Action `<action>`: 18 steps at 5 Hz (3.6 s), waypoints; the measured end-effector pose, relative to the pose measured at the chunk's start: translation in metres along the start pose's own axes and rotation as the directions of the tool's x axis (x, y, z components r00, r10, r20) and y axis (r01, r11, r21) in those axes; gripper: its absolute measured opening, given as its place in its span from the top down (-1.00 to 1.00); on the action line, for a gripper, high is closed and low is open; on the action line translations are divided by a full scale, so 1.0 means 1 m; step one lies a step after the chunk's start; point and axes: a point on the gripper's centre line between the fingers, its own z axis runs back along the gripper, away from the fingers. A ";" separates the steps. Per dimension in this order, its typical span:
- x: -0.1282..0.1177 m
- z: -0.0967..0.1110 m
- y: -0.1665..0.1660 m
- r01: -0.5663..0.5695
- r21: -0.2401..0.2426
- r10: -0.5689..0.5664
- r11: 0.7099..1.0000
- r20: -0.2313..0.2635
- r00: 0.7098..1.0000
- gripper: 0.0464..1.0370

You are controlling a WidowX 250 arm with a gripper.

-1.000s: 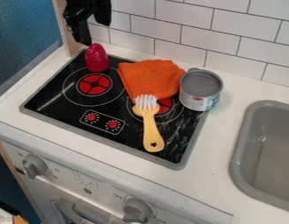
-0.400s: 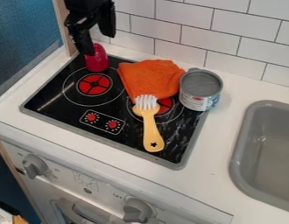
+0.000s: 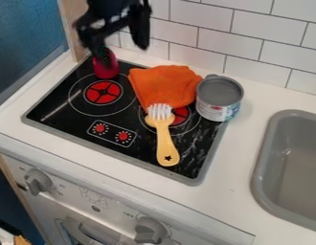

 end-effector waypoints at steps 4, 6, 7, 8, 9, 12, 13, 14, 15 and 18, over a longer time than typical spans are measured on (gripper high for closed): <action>-0.085 -0.049 0.005 0.395 0.003 -0.394 0.919 -0.083 0.916 -0.92; -0.074 -0.074 0.002 0.403 0.045 -0.403 0.914 -0.027 0.915 -0.92; -0.068 -0.086 -0.005 0.411 0.060 -0.410 0.910 -0.021 0.912 -0.85; -0.064 -0.091 -0.011 0.432 0.057 -0.432 0.900 -0.007 0.902 -0.30; -0.065 -0.091 -0.015 0.433 0.040 -0.433 0.901 0.004 0.901 0.29; -0.097 -0.055 -0.022 0.498 -0.080 -0.502 0.863 -0.033 0.864 0.42; -0.100 -0.038 -0.018 0.459 -0.095 -0.464 0.883 -0.041 0.885 0.42; -0.068 -0.010 -0.007 0.201 -0.170 -0.207 0.965 -0.015 0.978 0.42; -0.043 0.000 0.009 -0.046 -0.175 0.042 0.983 -0.026 0.999 0.42; 0.053 -0.035 0.055 -0.563 -0.046 0.560 0.825 0.199 0.804 0.42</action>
